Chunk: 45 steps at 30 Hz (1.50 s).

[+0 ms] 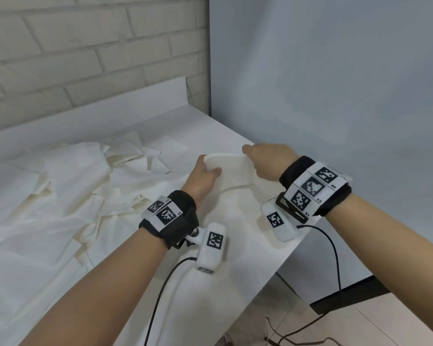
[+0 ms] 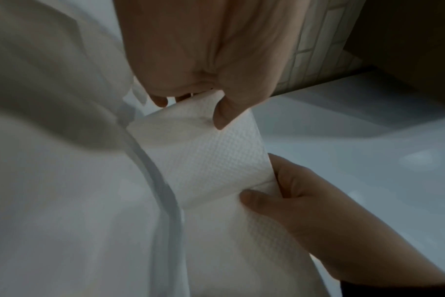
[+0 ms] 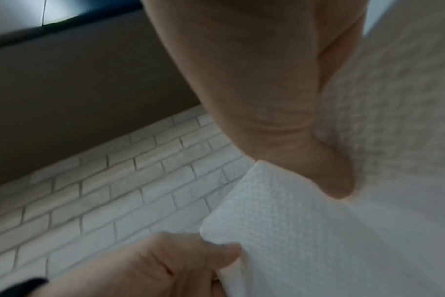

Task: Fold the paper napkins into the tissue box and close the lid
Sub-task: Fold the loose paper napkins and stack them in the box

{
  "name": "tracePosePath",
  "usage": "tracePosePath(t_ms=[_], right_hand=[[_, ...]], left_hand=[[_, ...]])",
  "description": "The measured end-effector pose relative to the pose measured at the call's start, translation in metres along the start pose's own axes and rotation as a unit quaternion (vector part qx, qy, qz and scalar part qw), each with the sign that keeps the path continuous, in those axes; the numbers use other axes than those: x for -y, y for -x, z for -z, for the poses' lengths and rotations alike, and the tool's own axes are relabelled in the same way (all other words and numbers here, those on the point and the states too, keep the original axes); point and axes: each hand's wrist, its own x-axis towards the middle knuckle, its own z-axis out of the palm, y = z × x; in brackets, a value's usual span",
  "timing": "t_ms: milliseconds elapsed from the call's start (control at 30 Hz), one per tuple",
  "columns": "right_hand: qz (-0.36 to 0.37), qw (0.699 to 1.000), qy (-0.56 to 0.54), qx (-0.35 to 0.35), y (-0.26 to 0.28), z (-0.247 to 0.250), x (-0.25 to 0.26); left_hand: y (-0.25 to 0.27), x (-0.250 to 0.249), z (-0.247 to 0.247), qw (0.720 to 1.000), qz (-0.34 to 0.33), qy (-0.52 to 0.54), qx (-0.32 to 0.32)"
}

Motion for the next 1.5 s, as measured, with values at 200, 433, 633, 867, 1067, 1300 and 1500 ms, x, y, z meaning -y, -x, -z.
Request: tracePosePath(t_ms=[200,433,633,867,1067,1300,1500], right_hand=[[0.009,1.0,0.025,0.016,0.002,-0.005,0.008],[0.007,1.0,0.005,0.005,0.001,-0.009,0.013],[-0.014,0.985,-0.171,-0.035,0.001,0.012,-0.008],[-0.007,0.76,-0.642,-0.102,0.002,0.028,0.017],[-0.001,0.671,-0.741,0.004,-0.026,0.027,0.064],[0.178,0.808,-0.559,-0.061,-0.035,0.061,0.135],[0.343,0.838,-0.406,-0.12,-0.017,0.094,0.239]], left_hand=[[0.0,0.003,-0.003,1.0,0.016,-0.004,-0.012],[0.001,0.002,-0.003,0.999,0.005,-0.041,-0.01],[0.013,-0.016,0.005,0.994,-0.061,0.008,-0.087],[0.049,-0.045,0.034,0.998,-0.03,0.053,0.005],[0.086,-0.045,0.087,0.996,-0.072,-0.049,0.022],[0.168,-0.03,0.174,0.994,0.001,-0.102,0.038],[0.253,-0.013,0.24,0.974,0.04,-0.141,-0.172]])
